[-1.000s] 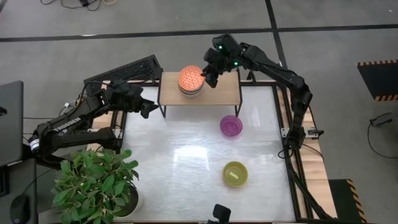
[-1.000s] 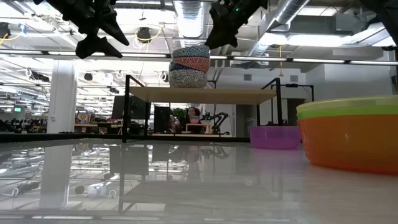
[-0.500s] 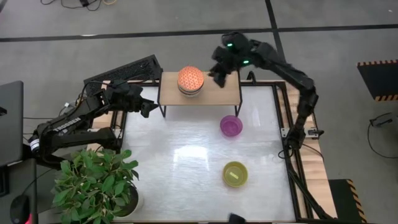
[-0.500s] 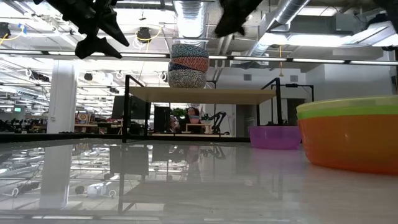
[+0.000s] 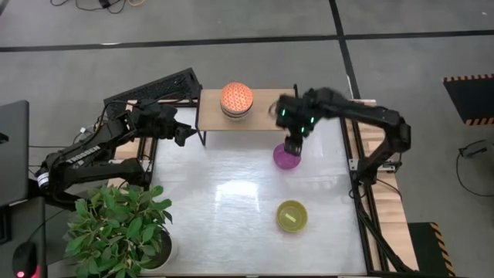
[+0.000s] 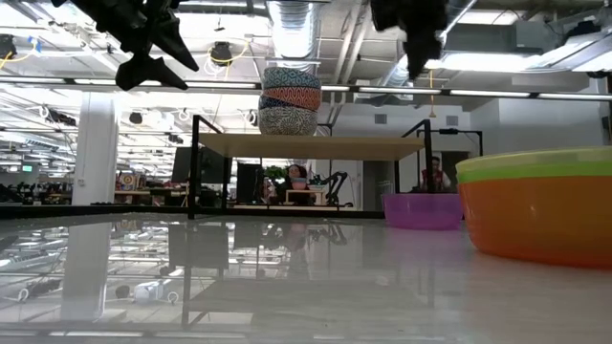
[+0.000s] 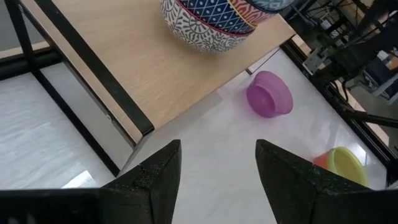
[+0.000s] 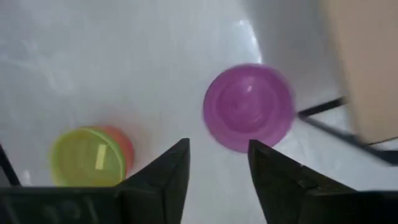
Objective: Place and stack bowls onto a shelf
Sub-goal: Put the violet bowl on the shelf
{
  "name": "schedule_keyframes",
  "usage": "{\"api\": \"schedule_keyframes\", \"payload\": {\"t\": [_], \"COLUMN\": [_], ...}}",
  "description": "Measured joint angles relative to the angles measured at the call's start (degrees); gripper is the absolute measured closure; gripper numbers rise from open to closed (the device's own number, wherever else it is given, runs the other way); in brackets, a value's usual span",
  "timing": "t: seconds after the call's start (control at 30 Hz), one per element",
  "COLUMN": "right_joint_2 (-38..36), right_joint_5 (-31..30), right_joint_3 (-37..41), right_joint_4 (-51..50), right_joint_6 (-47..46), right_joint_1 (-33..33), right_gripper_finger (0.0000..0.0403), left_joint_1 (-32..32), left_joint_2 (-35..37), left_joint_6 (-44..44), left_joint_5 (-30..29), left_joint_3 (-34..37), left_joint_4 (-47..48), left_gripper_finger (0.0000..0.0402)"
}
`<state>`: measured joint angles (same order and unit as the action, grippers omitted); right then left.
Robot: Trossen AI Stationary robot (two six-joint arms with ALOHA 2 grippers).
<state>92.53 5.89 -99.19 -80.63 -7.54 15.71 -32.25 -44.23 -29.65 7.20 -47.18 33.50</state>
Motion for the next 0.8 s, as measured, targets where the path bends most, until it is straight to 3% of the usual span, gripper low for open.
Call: {"api": "schedule_keyframes", "payload": {"t": [0.27, 0.8], "right_joint_2": [-3.5, -3.2], "right_joint_5": [-4.5, -2.9], "right_joint_3": [16.8, 38.2], "right_joint_4": [12.4, 34.5], "right_joint_6": [-4.1, -3.1], "right_joint_1": [-7.7, -9.4], "right_gripper_finger": [0.0196, 0.02], "left_joint_1": [0.0, 0.0], "left_joint_2": [0.0, 0.0], "left_joint_6": [0.6, 1.4], "left_joint_5": [0.5, 1.3], "left_joint_3": [0.0, 0.0], "left_joint_4": [0.0, 1.7], "left_gripper_finger": [0.0211, 0.0211]}}
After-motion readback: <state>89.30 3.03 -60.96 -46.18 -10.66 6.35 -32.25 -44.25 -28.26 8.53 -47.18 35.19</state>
